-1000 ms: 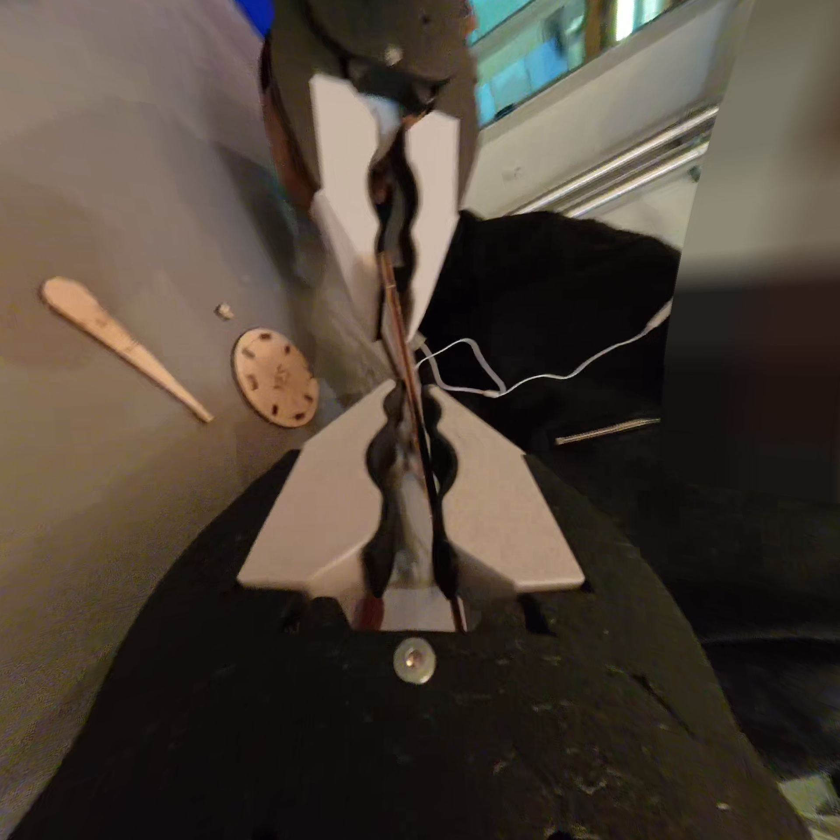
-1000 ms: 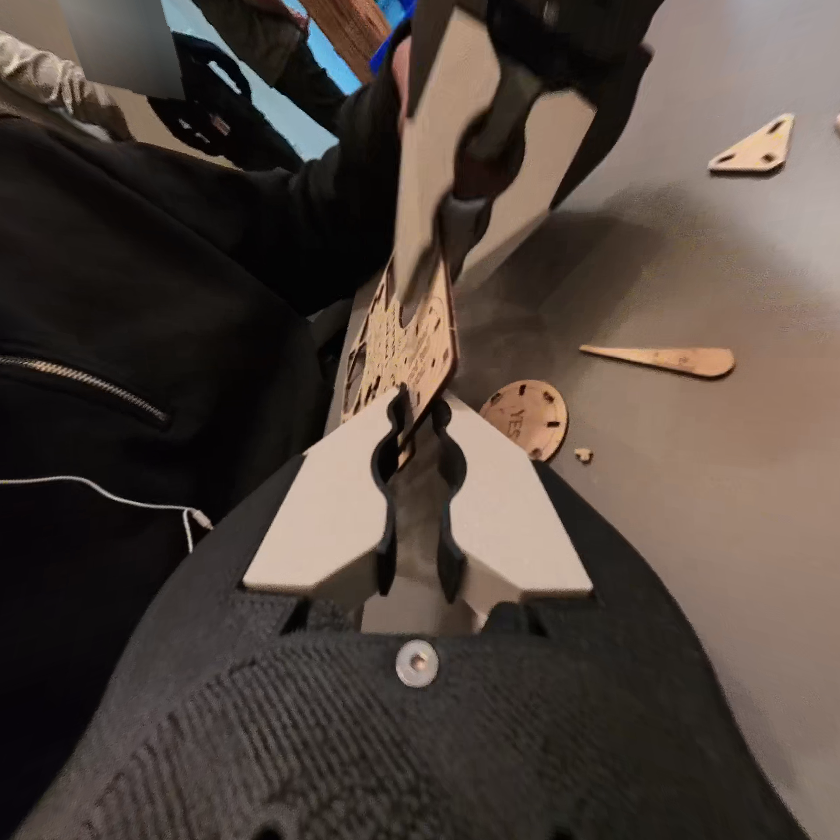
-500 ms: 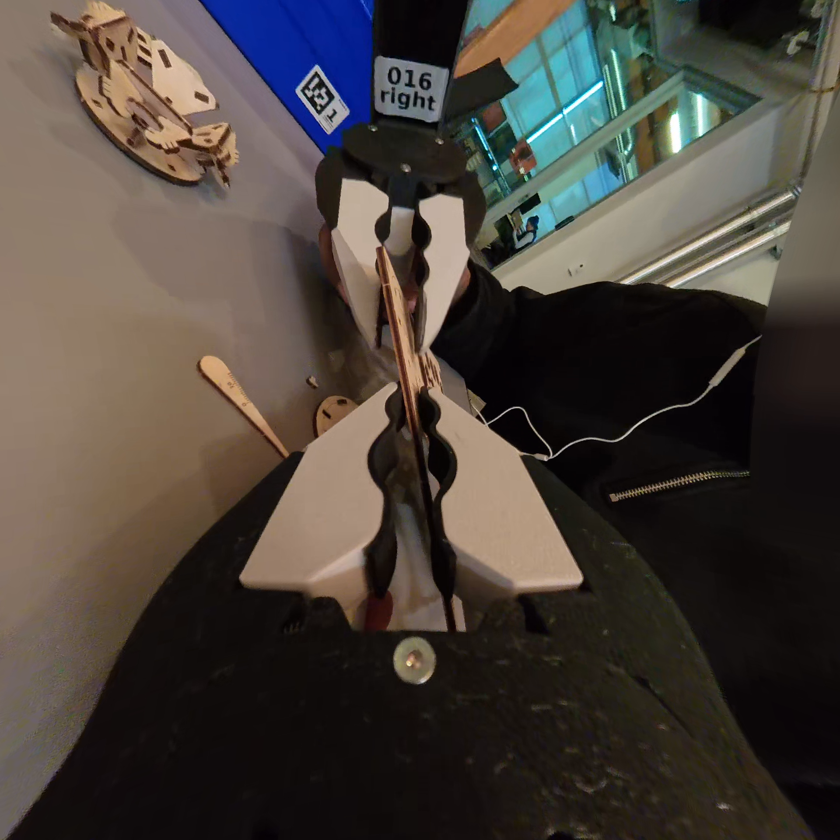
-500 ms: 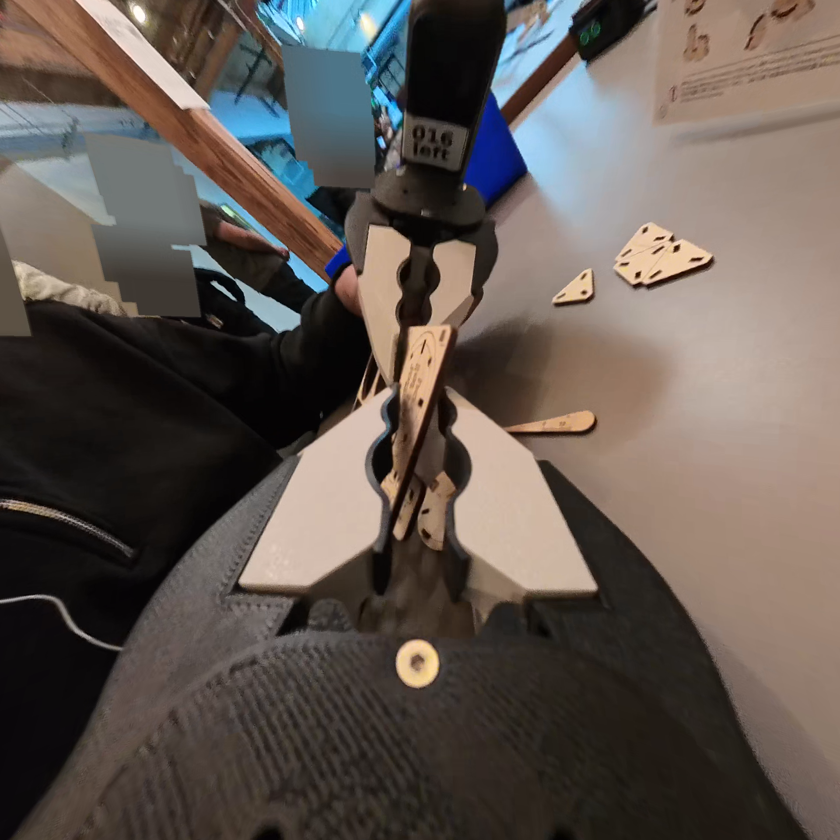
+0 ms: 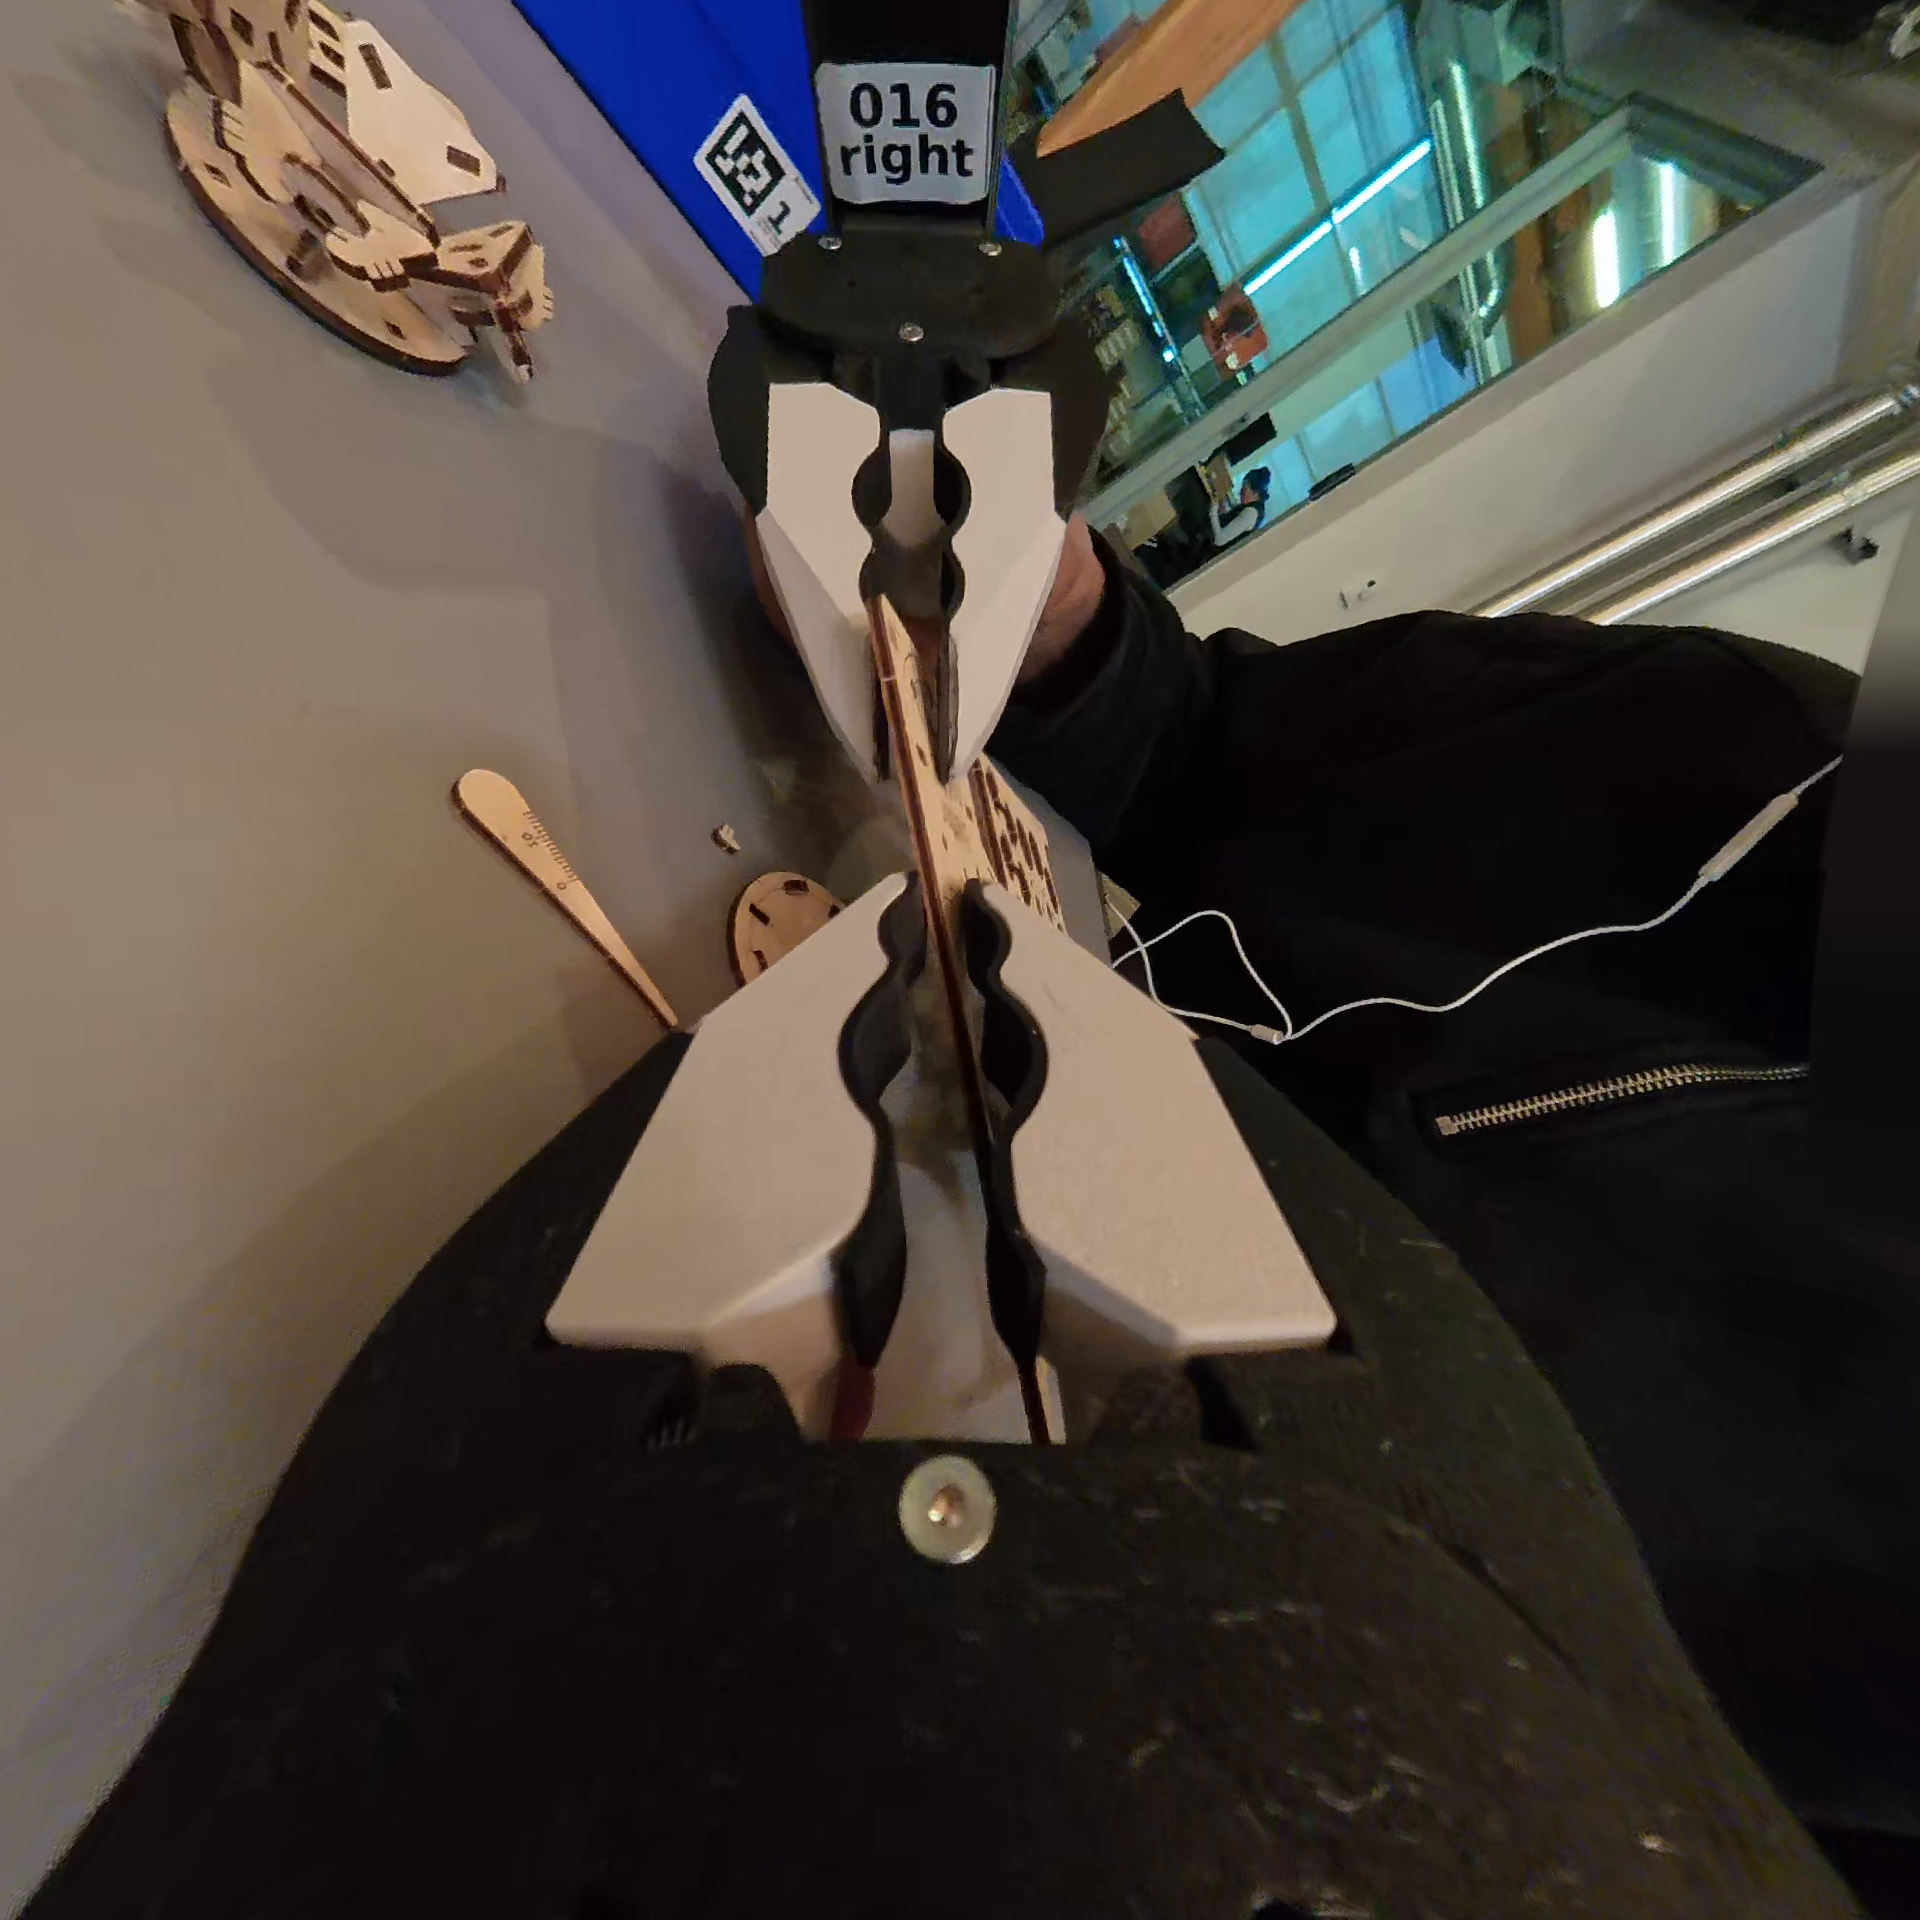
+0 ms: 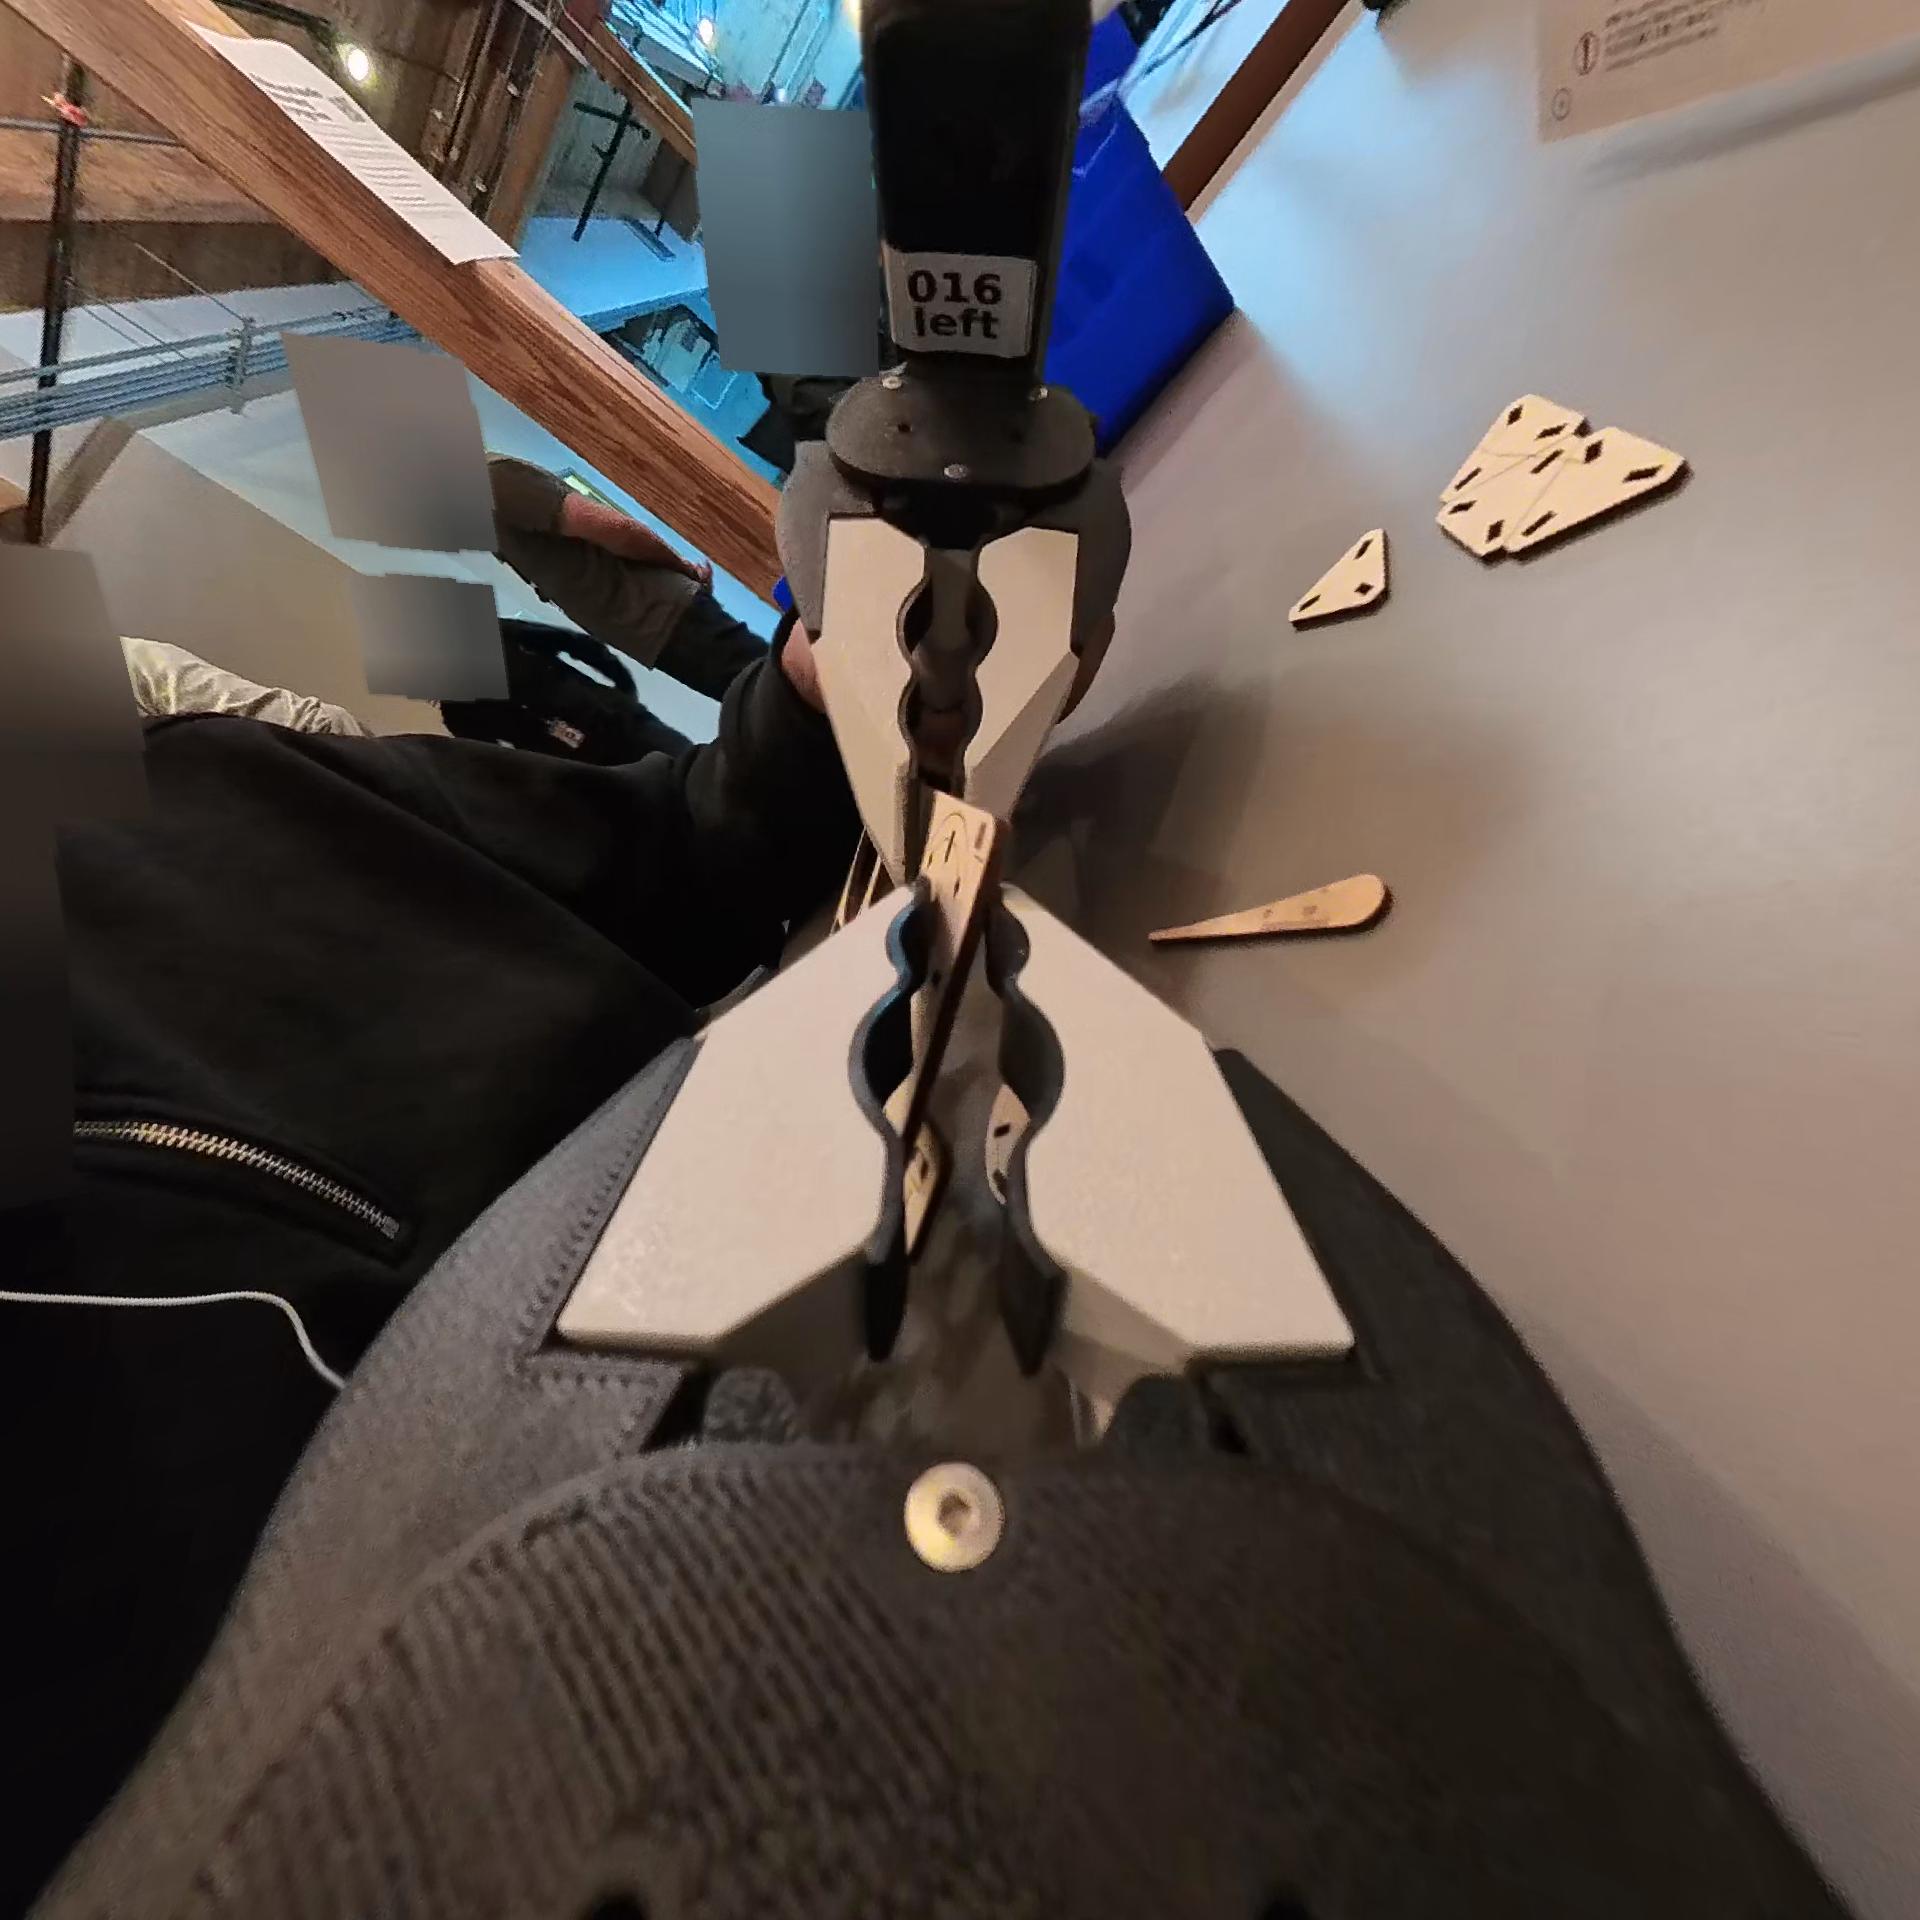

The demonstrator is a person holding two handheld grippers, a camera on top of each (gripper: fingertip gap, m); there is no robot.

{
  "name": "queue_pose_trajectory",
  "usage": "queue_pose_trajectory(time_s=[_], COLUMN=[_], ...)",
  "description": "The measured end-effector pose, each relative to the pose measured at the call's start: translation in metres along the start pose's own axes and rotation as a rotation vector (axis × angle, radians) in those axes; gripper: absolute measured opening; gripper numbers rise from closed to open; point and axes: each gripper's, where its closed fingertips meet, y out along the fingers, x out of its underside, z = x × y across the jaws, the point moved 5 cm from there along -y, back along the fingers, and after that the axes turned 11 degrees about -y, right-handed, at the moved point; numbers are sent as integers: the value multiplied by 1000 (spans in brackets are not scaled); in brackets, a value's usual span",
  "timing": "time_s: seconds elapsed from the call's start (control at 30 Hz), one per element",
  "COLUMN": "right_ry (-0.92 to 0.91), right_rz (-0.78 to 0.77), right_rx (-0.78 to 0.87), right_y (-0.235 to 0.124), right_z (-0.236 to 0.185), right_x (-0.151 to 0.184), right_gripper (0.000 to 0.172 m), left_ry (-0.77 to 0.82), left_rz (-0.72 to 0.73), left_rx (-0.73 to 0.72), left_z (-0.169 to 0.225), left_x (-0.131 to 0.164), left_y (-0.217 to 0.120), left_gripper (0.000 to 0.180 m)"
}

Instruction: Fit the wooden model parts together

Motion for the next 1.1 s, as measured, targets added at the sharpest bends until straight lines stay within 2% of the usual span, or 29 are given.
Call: queue_pose_trajectory(time_s=[0.1,0.33,0.5,0.97,1.1], right_ry=[30,16,5,-45,-15], right_rz=[-61,-97,-113,-165,-149], right_rx=[-10,55,86,171,143], right_y=[4,6,8,10,9], right_z=[-1,3,5,9,10], right_x=[8,11,13,16,15], right_gripper=[10,8,8,11,12], left_ry=[19,35,-5,10,-16], left_rz=[-7,-15,-10,-22,-20], left_rx=[-45,-110,-69,-109,-86], left_z=[-2,-5,-11,-17,-16], left_x=[0,2,3,5,4], left_y=[1,1,1,3,3], left_gripper=[2,1,0,1,2])
